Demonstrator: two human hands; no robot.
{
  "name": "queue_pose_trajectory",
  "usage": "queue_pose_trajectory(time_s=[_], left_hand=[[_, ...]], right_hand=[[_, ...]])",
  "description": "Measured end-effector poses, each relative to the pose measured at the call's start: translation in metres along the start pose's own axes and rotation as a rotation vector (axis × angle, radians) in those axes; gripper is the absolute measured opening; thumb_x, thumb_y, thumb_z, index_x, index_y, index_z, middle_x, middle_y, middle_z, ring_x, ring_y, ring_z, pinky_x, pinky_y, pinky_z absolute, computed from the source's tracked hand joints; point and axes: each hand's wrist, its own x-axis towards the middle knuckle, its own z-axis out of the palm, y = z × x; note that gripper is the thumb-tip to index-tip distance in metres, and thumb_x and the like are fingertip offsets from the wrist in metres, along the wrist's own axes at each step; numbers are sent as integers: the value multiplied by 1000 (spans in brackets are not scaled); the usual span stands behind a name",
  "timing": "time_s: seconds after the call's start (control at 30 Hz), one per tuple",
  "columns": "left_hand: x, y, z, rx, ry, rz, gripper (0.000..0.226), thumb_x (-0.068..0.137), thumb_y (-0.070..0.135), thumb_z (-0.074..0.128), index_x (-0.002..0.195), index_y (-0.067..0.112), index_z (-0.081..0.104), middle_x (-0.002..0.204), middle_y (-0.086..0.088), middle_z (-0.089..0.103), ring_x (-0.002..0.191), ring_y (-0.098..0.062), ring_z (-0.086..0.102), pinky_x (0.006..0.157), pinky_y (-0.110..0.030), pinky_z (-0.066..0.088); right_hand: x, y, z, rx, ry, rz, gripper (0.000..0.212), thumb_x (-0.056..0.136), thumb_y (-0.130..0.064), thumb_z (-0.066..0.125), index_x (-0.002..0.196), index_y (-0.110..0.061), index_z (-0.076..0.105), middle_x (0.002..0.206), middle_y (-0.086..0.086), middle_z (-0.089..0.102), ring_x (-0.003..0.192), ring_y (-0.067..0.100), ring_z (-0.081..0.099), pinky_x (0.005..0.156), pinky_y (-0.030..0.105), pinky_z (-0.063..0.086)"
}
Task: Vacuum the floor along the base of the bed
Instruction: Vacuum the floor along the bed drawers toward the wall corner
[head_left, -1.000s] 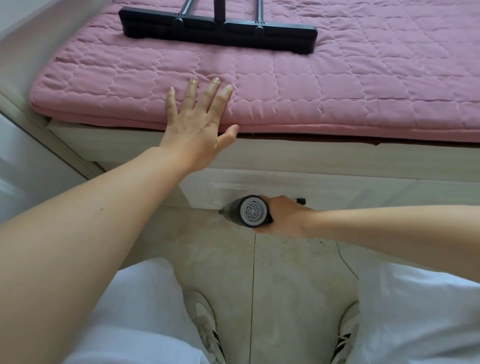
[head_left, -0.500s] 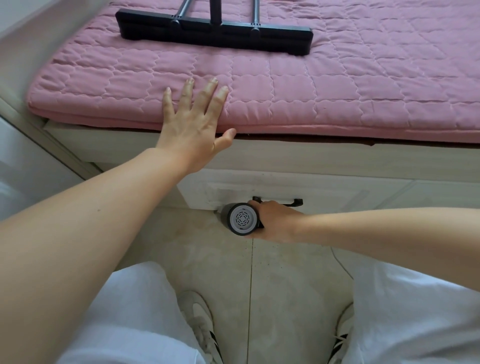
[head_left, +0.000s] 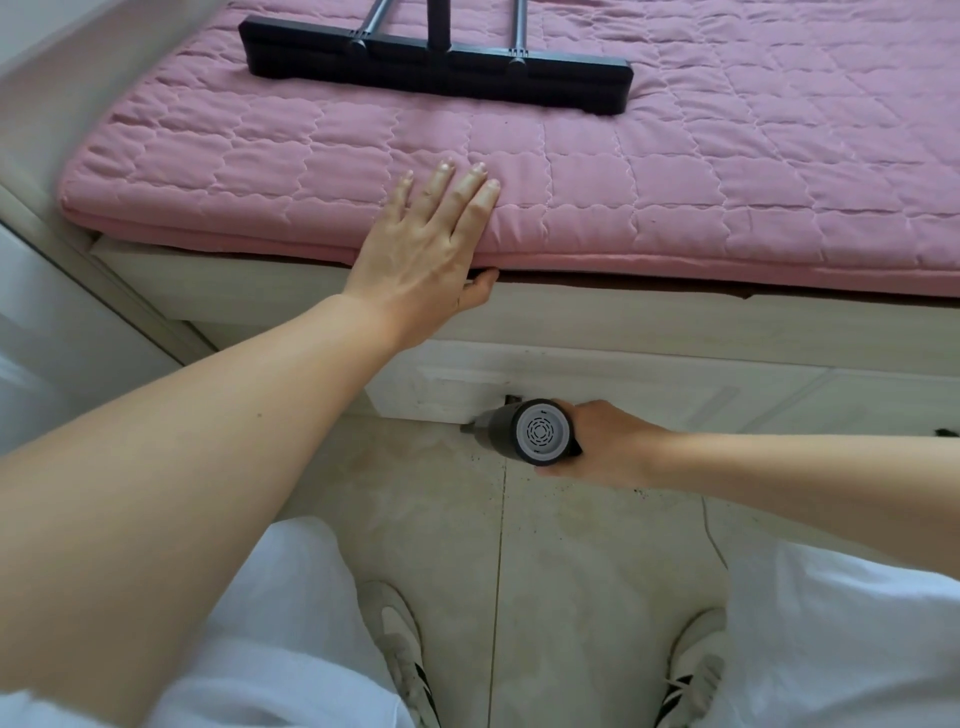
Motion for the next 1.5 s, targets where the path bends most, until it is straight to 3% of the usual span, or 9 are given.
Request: queue_pose_trajectory(time_s=[0.3,0.43,0.6,0.67,0.8,0.97,1.1,1.37,1.5], left_hand=[[2,3,-2,-5,-1,-12,83,87,58,11,153,9,20,160,-12,22,148,-34,17,118,-54,17],[2,4,0,-1,-2,-16,78,90,55,21,154,10,16,162,-11,18,149,-33,13,119,-53,14],[3,4,0,-1,0,-25,79,89,56,17,154,10,16,162,-11,18,149,-33,13,119,-54,13],[3,4,0,-8,-5,-29,79,90,55,21,155,11,15,162,-11,16,150,-32,12,120,-53,12],[2,5,1,5,9,-30,83,85,58,11,155,12,15,161,-11,19,149,-33,15,119,-53,14],[3,5,2,-4,8,-29,85,83,59,9,155,14,13,161,-11,19,149,-33,16,119,-54,14],[4,4,2,-10,13,-31,86,82,59,8,156,14,12,161,-11,19,149,-33,15,119,-54,14],[4,5,3,-11,19,-27,85,83,59,10,155,15,12,161,-11,19,149,-33,16,118,-55,14],[4,4,4,-16,18,-25,85,83,58,11,155,14,13,161,-11,19,149,-33,16,118,-55,15]], right_hand=[[-15,10,-14,-9,-12,13,68,82,-41,71,140,-26,39,124,-7,59,101,7,54,85,13,40],[-16,15,-20,-36,-36,44,56,82,-39,70,131,-25,46,110,-7,61,92,8,53,79,16,41],[-16,15,-26,-50,-38,71,29,82,-33,67,105,-28,50,92,-5,62,86,15,59,73,23,47],[-15,14,-26,-58,-30,63,29,83,-35,67,104,-29,48,89,-7,60,83,14,58,72,22,46],[-10,10,-26,-71,-13,34,37,84,-37,66,116,-25,50,94,-7,59,86,13,56,74,21,43],[-7,7,-27,-52,-34,39,24,81,-29,67,97,-27,50,88,-2,63,80,14,58,70,26,47],[-7,7,-27,-59,-31,44,18,79,-26,66,88,-27,50,75,-6,59,68,10,54,60,22,42],[-5,3,-24,-65,-28,22,32,81,-30,67,109,-22,54,93,-1,65,86,18,61,78,31,51],[-7,2,-25,-62,-47,29,23,78,-24,68,95,-23,52,79,-5,60,71,11,55,63,22,45]])
